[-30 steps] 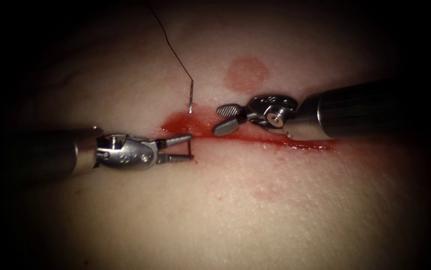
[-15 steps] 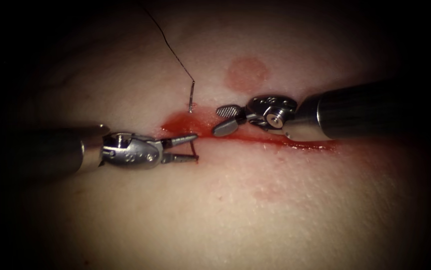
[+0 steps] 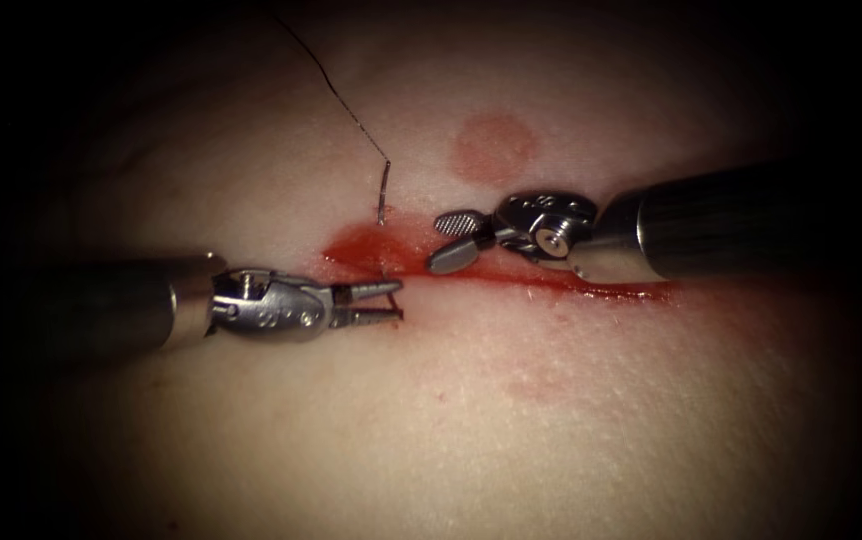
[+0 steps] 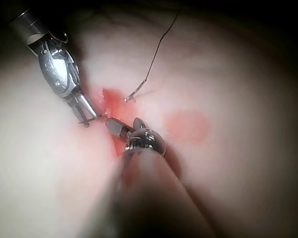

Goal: Wound Closure
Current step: Pull the needle through with the left gripper.

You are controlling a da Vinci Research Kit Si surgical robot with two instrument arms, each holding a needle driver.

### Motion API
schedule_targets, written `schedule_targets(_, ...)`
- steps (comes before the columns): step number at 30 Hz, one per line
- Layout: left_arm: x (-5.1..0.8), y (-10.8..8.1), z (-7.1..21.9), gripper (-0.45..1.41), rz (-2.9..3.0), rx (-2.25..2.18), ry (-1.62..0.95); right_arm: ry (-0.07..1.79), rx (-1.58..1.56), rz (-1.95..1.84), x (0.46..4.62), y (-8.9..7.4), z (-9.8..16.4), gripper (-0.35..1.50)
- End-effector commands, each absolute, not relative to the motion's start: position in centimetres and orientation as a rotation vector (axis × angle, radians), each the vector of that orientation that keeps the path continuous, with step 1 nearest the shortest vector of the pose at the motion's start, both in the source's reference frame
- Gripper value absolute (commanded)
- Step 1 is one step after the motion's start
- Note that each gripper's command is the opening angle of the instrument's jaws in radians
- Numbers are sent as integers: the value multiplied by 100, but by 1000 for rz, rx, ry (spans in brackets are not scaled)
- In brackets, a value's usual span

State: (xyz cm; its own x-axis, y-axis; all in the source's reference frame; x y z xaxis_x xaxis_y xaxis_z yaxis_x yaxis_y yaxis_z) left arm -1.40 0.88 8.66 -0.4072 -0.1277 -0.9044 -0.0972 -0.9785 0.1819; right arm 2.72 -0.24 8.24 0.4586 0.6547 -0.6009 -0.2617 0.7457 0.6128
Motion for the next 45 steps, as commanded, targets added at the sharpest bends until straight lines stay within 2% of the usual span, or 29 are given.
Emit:
schedule_targets(1, -145, 83, 872, -35, -2613, 1690, -328, 938, 481, 590, 276, -28, 829, 128)
schedule_targets(19, -129, 76, 863, -35, -2697, 1765, -87, 942, 483, 588, 272, -31, 825, 126)
schedule_targets(35, -108, 82, 818, -35, -2613, 1961, 315, 944, 482, 588, 270, -30, 826, 126)
schedule_targets(45, -107, 84, 806, -35, -2501, 2076, 687, 945, 482, 587, 270, -31, 826, 126)
